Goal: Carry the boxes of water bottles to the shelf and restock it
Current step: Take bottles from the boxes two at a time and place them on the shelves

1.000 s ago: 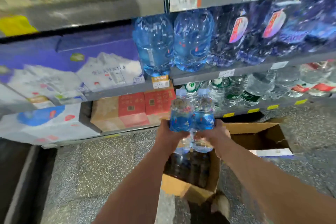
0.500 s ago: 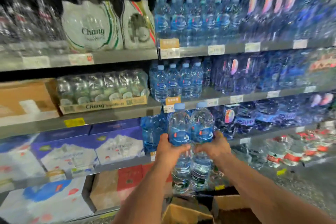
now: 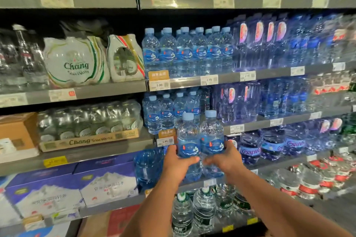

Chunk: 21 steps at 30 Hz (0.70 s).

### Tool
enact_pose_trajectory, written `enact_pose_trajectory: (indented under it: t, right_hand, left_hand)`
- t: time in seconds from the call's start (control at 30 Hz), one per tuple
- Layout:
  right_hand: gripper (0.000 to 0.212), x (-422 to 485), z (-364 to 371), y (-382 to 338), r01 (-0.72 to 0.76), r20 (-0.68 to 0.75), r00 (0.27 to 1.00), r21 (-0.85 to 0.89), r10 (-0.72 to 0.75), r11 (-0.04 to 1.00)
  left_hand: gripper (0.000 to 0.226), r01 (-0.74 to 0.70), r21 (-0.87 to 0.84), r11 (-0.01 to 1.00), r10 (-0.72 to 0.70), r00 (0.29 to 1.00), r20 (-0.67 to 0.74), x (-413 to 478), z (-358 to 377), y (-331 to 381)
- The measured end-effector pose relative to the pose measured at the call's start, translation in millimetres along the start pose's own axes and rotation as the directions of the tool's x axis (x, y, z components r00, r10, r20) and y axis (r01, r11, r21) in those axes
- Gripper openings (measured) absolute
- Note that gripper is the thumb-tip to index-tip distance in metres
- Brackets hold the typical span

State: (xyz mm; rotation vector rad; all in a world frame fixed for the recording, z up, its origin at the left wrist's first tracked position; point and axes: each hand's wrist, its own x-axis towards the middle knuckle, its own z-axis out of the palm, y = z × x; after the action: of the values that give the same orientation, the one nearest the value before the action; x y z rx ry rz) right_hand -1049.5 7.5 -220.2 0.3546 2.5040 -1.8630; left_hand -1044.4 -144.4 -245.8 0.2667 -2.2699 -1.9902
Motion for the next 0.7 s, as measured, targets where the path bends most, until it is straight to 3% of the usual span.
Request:
enact_pose_trajectory:
  t: [0.17, 0.5, 0.6, 0.7]
  right_hand:
    - [0.076, 76, -27, 0, 0.029, 0.073, 0.997, -0.017, -0.027, 0.999]
    - [0.081, 197, -49, 1, 0.075, 0.156, 0.985, 0.021, -0.077, 0.997]
    - [0.099, 216, -45, -4, 0.059, 0.158, 0.985, 0.065, -0.068, 0.996]
    - [0.081, 226, -47, -14, 0.044, 0.15, 0.987, 0.054, -0.052, 0.998]
  left_hand:
    - [0.046, 0.025, -0.029, 0.999, -0.026, 0.999, -0.039, 49, 50, 8]
    - [0.048, 0.01, -0.04, 0.999, -0.015, 0.992, -0.129, 119, 118, 28]
    - [0.042, 0.0, -0.017, 1.0, -0.003, 0.982, -0.191, 138, 121, 29]
    - [0.043, -0.016, 0.025, 1.0, 0.02, 0.986, -0.167, 155, 123, 35]
